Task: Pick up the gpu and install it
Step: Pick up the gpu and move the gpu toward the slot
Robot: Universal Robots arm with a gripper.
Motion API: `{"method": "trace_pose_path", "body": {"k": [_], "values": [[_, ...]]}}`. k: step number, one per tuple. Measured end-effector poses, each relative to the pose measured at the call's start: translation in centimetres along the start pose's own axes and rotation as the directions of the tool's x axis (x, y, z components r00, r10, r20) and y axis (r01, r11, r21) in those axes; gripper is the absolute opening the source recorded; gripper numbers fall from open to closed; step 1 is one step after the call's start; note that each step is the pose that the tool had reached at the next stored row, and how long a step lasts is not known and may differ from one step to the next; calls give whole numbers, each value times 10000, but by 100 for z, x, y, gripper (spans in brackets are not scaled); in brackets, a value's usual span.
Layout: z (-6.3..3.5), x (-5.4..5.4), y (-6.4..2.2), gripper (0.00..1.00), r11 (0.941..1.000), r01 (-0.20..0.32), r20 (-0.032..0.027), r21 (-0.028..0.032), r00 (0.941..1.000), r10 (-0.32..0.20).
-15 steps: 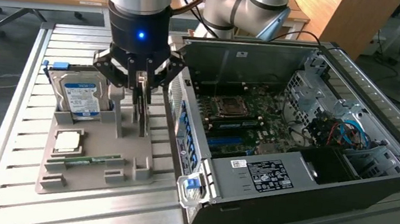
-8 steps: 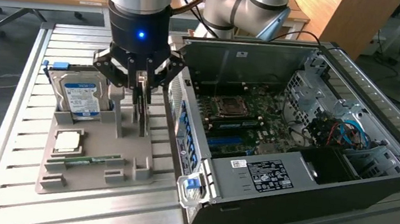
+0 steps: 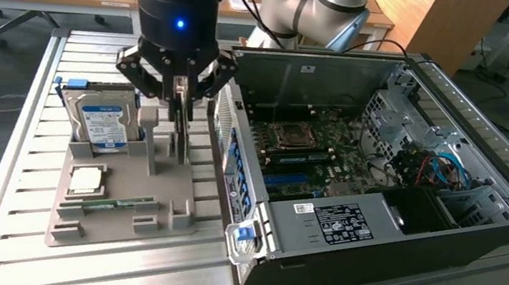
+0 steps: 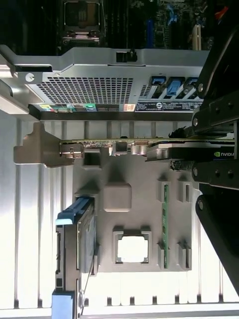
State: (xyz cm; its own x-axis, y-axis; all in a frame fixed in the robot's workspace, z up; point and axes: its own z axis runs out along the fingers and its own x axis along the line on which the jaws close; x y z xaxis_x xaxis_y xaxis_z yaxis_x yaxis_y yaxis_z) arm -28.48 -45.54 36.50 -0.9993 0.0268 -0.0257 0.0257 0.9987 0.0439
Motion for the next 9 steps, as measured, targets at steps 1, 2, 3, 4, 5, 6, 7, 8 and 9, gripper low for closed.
{"method": "trace_pose_path", "body": {"k": [1, 2, 3, 4, 5, 6, 7, 8, 9], "values": [[-34, -1, 2, 27, 10000, 0, 0, 0, 10000, 0], [-67, -2, 3, 27, 10000, 0, 1, 0, 10000, 0], [-99, -3, 5, 27, 10000, 0, 0, 0, 10000, 0], [-129, -3, 6, 27, 10000, 0, -1, 0, 10000, 0], [-157, -4, 7, 27, 10000, 0, -1, 1, 10000, 0], [-184, -5, 8, 27, 10000, 0, 0, 0, 10000, 0], [-210, -5, 9, 27, 10000, 0, 0, 0, 10000, 0], [-233, -6, 10, 27, 10000, 0, 0, 0, 10000, 0], [-255, -7, 11, 27, 10000, 0, 0, 0, 10000, 0]]}}
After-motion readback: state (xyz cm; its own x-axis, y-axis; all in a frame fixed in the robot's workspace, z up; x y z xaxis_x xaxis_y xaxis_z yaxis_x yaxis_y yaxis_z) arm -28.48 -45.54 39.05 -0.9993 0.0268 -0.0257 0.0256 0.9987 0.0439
